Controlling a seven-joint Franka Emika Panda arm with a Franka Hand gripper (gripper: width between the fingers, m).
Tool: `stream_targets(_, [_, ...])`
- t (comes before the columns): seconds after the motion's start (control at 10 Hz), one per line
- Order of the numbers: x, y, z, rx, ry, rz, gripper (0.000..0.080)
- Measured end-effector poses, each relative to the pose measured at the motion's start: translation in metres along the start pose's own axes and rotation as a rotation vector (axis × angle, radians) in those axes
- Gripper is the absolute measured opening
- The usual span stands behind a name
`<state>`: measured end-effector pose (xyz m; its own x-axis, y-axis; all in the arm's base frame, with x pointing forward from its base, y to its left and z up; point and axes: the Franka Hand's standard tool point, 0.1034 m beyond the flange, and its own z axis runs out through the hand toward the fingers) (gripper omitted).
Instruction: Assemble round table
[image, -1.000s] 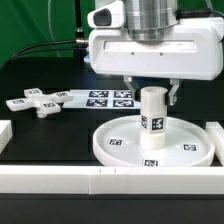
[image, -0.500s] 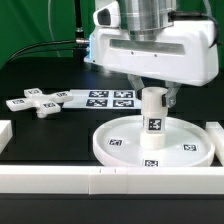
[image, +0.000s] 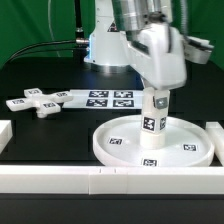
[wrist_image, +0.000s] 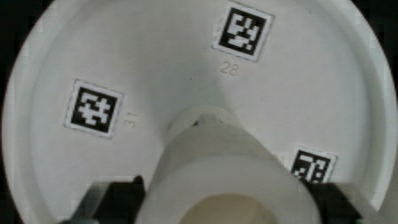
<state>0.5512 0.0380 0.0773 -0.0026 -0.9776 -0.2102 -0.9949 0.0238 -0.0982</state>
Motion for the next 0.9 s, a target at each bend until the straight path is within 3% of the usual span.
stream_targets(0.1, [0.001,0.0,0.0,0.004,-0.011,0.036,0.0407])
stream_targets(0.2, [-0.001,0.0,0.0,0.004,-0.012,0.039,0.0488])
stream_targets(0.3, [-0.001,0.0,0.0,0.003,-0.012,0.02,0.0488])
stream_targets(0.4, [-0.003,0.0,0.001,-0.006,-0.011,-0.027,0.0604])
stream_targets(0.5, [-0.009,-0.004,0.0,-0.027,-0.008,-0.102,0.0604])
stream_targets(0.6, [-0.01,-0.006,-0.001,-0.022,-0.008,-0.193,0.064])
stream_targets(0.9, [-0.009,-0.006,0.0,-0.023,-0.011,-0.426,0.0649])
